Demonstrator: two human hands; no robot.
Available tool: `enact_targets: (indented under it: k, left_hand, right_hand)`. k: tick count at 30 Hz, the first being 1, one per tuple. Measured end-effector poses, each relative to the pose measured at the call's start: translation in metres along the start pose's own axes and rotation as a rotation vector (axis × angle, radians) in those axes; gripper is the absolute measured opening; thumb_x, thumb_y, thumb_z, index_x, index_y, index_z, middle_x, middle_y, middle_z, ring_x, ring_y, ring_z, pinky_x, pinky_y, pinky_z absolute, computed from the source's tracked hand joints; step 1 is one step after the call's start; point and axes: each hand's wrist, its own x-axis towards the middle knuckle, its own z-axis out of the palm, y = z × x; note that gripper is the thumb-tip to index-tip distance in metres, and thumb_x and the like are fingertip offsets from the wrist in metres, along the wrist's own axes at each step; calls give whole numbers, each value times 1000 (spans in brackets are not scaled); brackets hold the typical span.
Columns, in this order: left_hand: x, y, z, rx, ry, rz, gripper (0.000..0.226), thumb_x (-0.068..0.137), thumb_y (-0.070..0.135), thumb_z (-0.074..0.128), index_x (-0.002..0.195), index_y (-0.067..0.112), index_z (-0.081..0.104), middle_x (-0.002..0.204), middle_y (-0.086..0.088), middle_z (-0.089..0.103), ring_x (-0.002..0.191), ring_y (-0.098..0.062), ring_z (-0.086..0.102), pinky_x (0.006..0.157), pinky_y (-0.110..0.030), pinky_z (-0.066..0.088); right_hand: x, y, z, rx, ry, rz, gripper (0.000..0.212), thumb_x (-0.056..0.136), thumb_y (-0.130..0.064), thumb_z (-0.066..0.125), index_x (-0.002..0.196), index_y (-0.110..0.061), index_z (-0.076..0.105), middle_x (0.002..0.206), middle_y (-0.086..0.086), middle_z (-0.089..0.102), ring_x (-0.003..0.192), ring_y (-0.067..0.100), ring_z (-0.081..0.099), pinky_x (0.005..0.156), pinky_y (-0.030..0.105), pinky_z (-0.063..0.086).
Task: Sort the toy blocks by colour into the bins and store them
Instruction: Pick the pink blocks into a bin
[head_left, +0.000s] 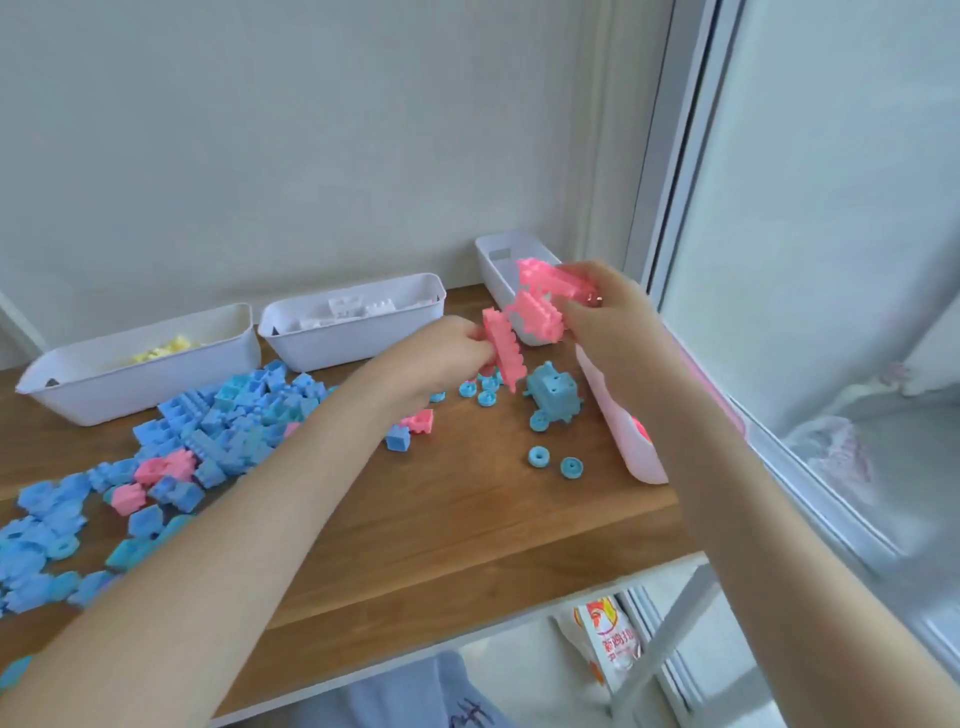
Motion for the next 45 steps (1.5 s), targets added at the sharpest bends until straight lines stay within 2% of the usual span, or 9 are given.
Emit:
enact_targets:
  k: [3, 7, 11, 17, 23, 28, 34, 38, 45]
  left_hand:
    - [15, 25, 23, 30, -13, 70, 22, 91, 14, 50, 77, 12, 67, 68, 2, 58, 58, -6, 51, 52, -15, 39]
    - [33, 54, 53, 203, 65, 153, 23, 90, 15, 46, 85, 9, 68, 82, -6, 66, 71, -20, 54, 58, -27, 39]
    - [45, 70, 77, 383, 199, 278, 26, 94, 13, 39, 98, 2, 62, 99, -16, 63, 88, -30, 54, 62, -31, 34]
    - [59, 74, 101, 463, 194, 324, 21, 96, 19, 39, 96, 9, 58, 88, -9, 56, 91, -30, 59, 64, -31, 37]
    - [65, 73, 110, 456, 119, 297, 30, 97, 9, 36, 127, 6, 39, 120, -14, 53, 100, -27, 57, 68, -30, 40]
    - [64, 64, 108, 424, 133, 385, 59, 96, 7, 40, 146, 22, 14, 130, -17, 48, 106, -29, 55, 84, -39, 51]
    - [58, 49, 110, 392, 225, 526, 45, 99, 14, 41, 142, 22, 32, 115, -11, 62, 95, -25, 62, 75, -35, 55]
    - [58, 49, 107, 636, 374, 503, 35, 98, 22, 36, 131, 14, 46, 105, -7, 65, 100, -27, 57, 94, -36, 34]
    - [62, 56, 100, 838, 36, 269, 43, 100, 31, 23, 110, 18, 62, 127, -11, 48, 126, -28, 31, 107, -47, 16]
  right_hand:
    - [13, 12, -40, -313, 134, -73, 35, 86, -6, 46, 117, -16, 59, 110, 8, 58, 94, 22, 57, 82, 31, 46]
    - [16, 33, -72, -485, -40, 5, 35, 89, -16, 55, 124, -15, 54, 109, 4, 57, 85, 21, 59, 73, 27, 47]
    - [15, 52, -88, -774, -94, -45, 35, 88, -30, 58, 123, -28, 53, 115, -7, 59, 113, 19, 48, 111, 49, 19]
    - [17, 66, -94, -884, -246, -21, 52, 86, -35, 60, 134, -30, 40, 125, -6, 57, 125, 22, 42, 111, 50, 18]
    - [23, 58, -98, -1040, -318, 16, 47, 91, -41, 53, 134, -30, 40, 120, -4, 57, 129, 20, 38, 114, 53, 1]
    - [24, 61, -91, -967, -207, -94, 44, 88, -34, 59, 128, -22, 47, 115, 0, 62, 121, 22, 45, 112, 43, 13]
    - [18, 62, -83, -694, -28, -182, 42, 91, -18, 57, 131, -16, 44, 114, 11, 65, 109, 31, 56, 99, 40, 37]
    - [27, 66, -82, -578, 19, -164, 37, 90, -20, 60, 124, -15, 46, 115, 13, 64, 103, 31, 58, 75, 30, 40]
    - [47, 64, -79, -558, -67, -153, 24, 93, -19, 52, 116, -11, 56, 104, 7, 64, 96, 26, 57, 70, 24, 35]
